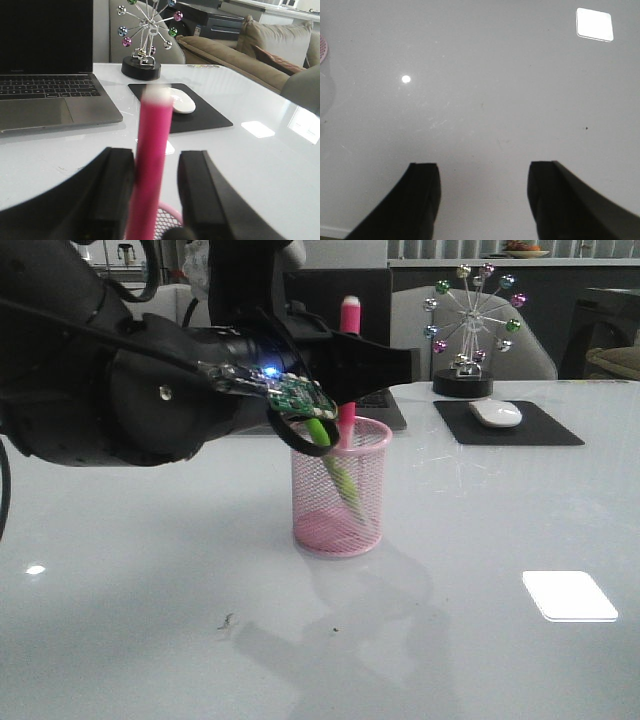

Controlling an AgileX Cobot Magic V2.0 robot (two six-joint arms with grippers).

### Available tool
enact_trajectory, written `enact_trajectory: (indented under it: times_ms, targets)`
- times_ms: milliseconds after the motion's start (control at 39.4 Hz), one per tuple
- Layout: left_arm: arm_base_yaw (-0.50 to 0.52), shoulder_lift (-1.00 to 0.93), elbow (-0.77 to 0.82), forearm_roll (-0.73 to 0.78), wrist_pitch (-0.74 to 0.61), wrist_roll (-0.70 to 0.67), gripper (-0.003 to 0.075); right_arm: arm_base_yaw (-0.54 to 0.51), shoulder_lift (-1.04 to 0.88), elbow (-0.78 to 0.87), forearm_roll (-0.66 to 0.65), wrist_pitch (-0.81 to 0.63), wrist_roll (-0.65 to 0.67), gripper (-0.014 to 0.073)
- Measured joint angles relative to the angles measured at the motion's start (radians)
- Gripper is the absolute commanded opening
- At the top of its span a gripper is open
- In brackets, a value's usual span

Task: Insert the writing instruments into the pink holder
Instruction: 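Lower the pink marker into the holder and open the left gripper, then raise the left gripper away from the holder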

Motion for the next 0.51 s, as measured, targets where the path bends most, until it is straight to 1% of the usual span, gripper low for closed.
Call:
enact_trajectory:
  times_ms: [203,330,406,508]
  targets:
    - [0.000,-0.004,0.000,0.015,0.004,-0.001,0.0423,0.000,0.000,0.000,0.000,0.000,0.000,0.0489]
    - [-0.002,-0.041,0.000,0.026,0.014,0.008,0.0395,0.000,0.000,0.000,-0.002,0.000,0.000,0.0489]
    - [0.006,-0.083,0.000,0.031,0.024,0.048,0.0380,0.000,0.000,0.000,-0.003,0.000,0.000,0.0489]
    - [0.045,-0.164,0.000,0.033,0.066,0.125,0.0372,0.000,0.000,0.000,-0.003,0.000,0.000,0.0489]
